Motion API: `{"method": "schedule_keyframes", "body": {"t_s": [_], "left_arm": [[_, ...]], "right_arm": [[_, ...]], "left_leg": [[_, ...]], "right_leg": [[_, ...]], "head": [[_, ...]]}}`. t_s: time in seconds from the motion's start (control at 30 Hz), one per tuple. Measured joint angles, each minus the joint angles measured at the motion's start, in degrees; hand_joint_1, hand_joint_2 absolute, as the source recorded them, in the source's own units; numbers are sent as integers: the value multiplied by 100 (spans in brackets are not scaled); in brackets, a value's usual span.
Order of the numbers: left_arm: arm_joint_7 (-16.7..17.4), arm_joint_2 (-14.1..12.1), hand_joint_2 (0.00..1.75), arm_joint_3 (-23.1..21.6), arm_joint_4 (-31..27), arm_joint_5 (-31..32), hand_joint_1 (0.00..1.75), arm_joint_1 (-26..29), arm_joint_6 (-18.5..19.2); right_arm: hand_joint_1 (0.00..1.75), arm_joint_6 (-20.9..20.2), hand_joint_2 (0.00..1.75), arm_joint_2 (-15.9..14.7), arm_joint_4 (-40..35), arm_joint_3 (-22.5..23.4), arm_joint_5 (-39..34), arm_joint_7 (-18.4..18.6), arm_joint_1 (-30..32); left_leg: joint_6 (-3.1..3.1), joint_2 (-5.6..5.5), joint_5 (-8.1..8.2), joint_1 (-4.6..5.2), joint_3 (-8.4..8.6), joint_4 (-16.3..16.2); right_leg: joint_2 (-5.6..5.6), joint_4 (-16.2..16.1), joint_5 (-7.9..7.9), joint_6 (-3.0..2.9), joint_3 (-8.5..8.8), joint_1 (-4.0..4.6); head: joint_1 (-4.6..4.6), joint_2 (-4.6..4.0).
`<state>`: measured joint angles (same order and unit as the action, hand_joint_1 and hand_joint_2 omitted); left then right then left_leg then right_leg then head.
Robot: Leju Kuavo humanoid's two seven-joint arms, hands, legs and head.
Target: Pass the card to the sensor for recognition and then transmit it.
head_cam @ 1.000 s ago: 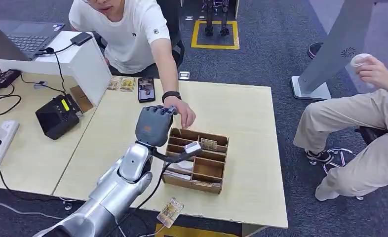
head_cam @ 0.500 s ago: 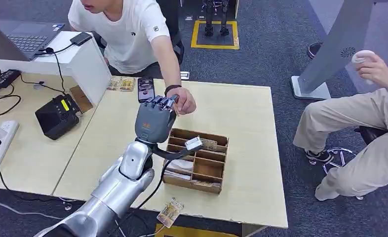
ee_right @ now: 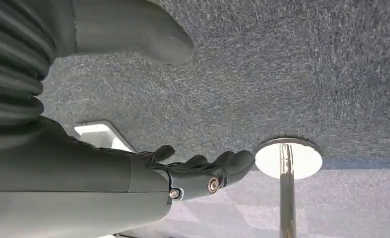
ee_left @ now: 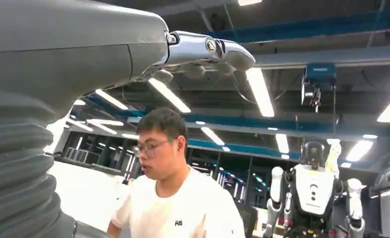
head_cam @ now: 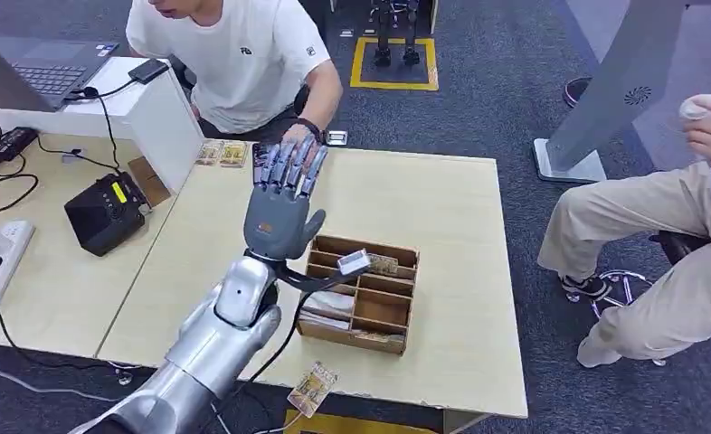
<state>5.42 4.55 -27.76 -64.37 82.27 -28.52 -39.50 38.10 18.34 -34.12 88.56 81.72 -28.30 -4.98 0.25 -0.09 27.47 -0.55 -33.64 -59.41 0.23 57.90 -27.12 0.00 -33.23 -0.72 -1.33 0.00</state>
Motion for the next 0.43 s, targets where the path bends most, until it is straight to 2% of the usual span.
{"method": "schedule_keyframes", "body": {"t_s": [0.1,0.17,0.2,0.23,0.3,0.4,0.43], "left_arm": [[-332,57,175,131,-258,-354,0,146,-2],[-758,146,175,288,-493,-686,0,307,-2],[-1204,254,175,409,-614,-978,0,425,-2],[-1824,377,175,613,-770,-1362,0,568,-4],[-2740,676,175,993,-1038,-1942,0,851,-20],[-3620,1035,175,1450,-1441,-2413,0,1272,-28],[-3784,1138,175,1605,-1587,-2445,0,1401,-35]], "right_arm": [[0,0,175,0,0,0,-78,2,0],[0,0,175,0,0,0,-172,24,1],[0,0,175,0,0,0,-263,26,1],[0,0,175,0,-2,0,-359,37,2],[0,0,175,0,-18,0,-499,44,5],[0,0,175,2,-57,0,-616,66,10],[0,0,175,2,-70,0,-621,90,13]], "left_leg": [[0,0,0,0,0,0],[0,0,0,0,-1,0],[0,1,1,1,-1,0],[1,1,1,1,-1,0],[3,1,4,1,-2,0],[3,3,6,2,-2,0],[3,3,7,2,-2,0]], "right_leg": [[0,0,0,0,0,0],[0,0,0,0,0,0],[1,0,0,0,0,-1],[1,0,-1,1,-1,-1],[1,-1,-2,3,-1,-1],[2,-3,-3,3,-1,-1],[2,-3,-3,4,-2,-1]], "head": [[0,0],[0,0],[-2,0],[-2,0],[0,0],[0,0],[0,0]]}}
